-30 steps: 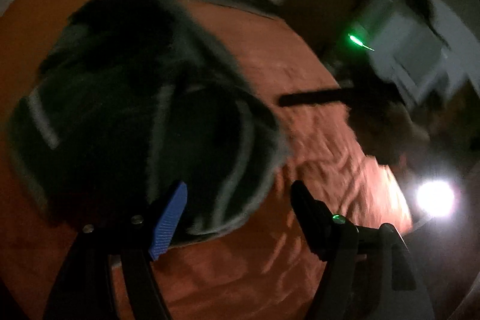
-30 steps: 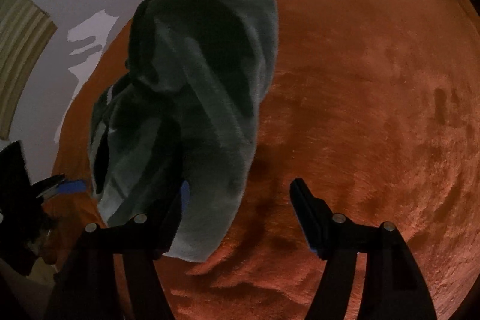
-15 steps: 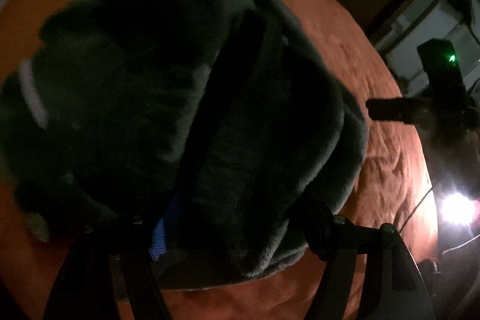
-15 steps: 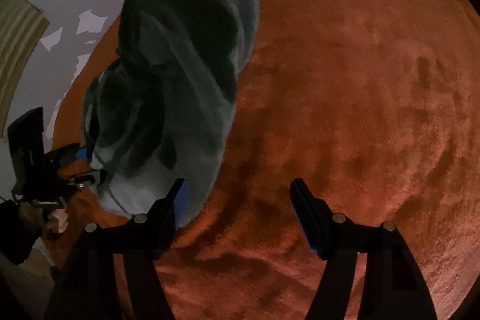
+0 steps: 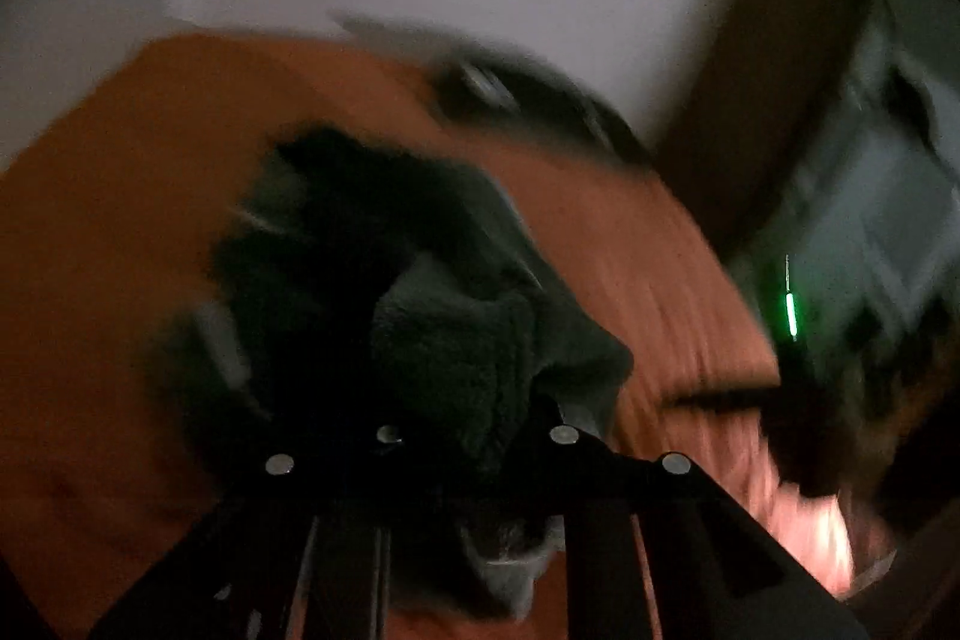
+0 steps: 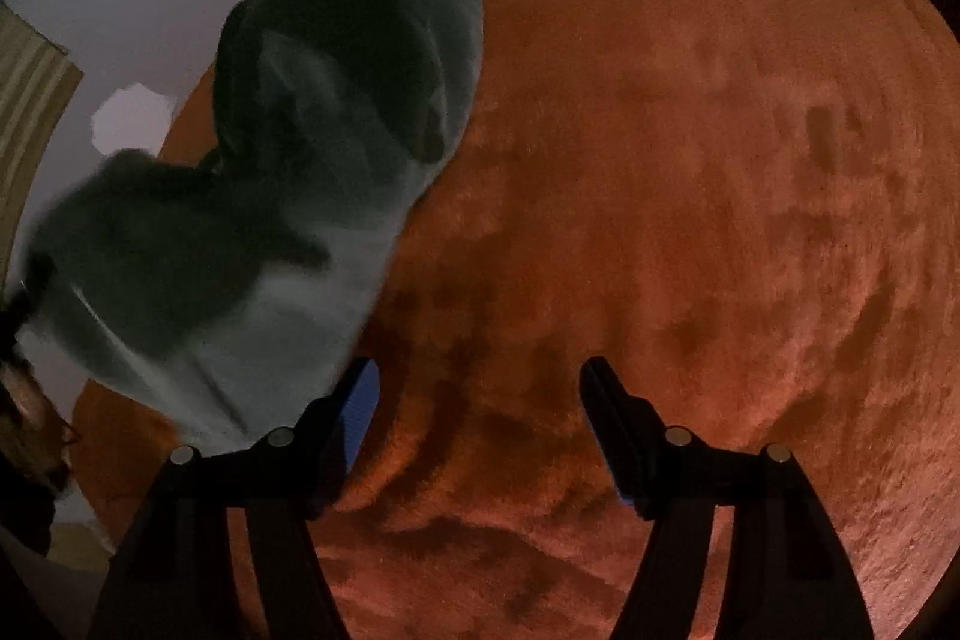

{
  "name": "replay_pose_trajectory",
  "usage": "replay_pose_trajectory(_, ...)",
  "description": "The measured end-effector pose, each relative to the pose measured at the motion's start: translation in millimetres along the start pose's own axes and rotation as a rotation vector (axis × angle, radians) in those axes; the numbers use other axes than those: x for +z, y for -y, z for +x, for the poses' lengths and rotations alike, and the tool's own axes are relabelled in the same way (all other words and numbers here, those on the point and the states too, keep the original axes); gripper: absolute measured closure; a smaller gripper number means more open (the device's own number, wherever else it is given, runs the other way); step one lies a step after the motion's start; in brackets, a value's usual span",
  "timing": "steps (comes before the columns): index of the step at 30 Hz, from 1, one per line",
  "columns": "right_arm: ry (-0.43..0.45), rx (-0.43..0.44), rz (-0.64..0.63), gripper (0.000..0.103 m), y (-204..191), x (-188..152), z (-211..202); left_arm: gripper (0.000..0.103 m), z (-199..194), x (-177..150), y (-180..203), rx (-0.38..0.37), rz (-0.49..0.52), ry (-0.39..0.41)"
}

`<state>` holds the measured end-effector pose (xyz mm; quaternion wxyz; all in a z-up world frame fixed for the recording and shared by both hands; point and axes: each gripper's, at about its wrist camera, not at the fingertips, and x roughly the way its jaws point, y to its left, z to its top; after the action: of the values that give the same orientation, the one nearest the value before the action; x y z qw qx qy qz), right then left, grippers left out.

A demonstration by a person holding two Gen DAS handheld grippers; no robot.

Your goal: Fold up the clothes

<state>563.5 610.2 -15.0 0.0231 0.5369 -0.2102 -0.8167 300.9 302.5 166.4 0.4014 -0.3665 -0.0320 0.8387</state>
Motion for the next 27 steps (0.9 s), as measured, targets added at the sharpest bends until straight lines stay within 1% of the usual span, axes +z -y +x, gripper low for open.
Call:
replay_pose_trajectory(1,0.008,-0.001,-0.003,0.034,-1,2,-1,0.087,-18,15,-24,0.054,-0.062,0.05)
replay_pose_trajectory(4,0.014,0.008,-0.001,0.034,-5,7,3,0.087,-61,45,-103,0.232,-0.258,0.151)
replay_pose_trajectory(6,0.006,0.01,-0.006,0.034,-13,7,12,0.087,-85,55,-154,0.329,-0.341,0.189)
replay_pose_trajectory(8,-0.005,0.013,-0.013,0.034,-17,9,20,0.087,-111,62,-206,0.476,-0.411,0.239)
replay_pose_trajectory(12,-0.019,0.024,-0.036,0.034,-28,16,34,0.087,-142,56,-292,0.799,-0.544,0.253)
replay_pose_trajectory(13,-0.021,0.027,-0.043,0.034,-31,17,36,0.087,-143,50,-313,0.856,-0.574,0.233)
replay_pose_trajectory(14,-0.022,0.028,-0.051,0.034,-33,18,37,0.086,-142,40,-337,0.888,-0.619,0.189)
replay_pose_trajectory(15,-0.025,0.029,-0.056,0.034,-39,19,44,0.085,-137,30,-358,0.879,-0.672,0.134)
replay_pose_trajectory(17,-0.033,0.031,-0.062,0.034,-45,19,52,0.081,-120,6,-390,0.792,-0.819,0.012)
replay_pose_trajectory(18,-0.038,0.03,-0.066,0.034,-48,18,54,0.081,-112,-3,-394,0.76,-0.85,-0.014)
replay_pose_trajectory(19,-0.043,0.029,-0.07,0.034,-48,17,54,0.078,-109,-7,-392,0.765,-0.822,-0.02)
replay_pose_trajectory(20,-0.047,0.027,-0.074,0.034,-48,16,55,0.073,-106,-11,-390,0.774,-0.788,-0.024)
replay_pose_trajectory(22,-0.055,0.024,-0.074,0.034,-48,16,56,0.065,-103,-7,-384,0.796,-0.682,-0.055)
replay_pose_trajectory(24,-0.061,0.027,-0.068,0.034,-49,17,58,0.065,-114,-3,-363,0.792,-0.614,-0.016)
replay_pose_trajectory(25,-0.062,0.031,-0.065,0.034,-49,18,59,0.06,-126,-4,-353,0.743,-0.627,0.041)
replay_pose_trajectory(26,-0.064,0.036,-0.067,0.034,-51,20,61,0.052,-139,-9,-339,0.636,-0.657,0.126)
replay_pose_trajectory(27,-0.059,0.041,-0.074,0.034,-52,22,62,0.048,-144,-9,-325,0.552,-0.662,0.167)
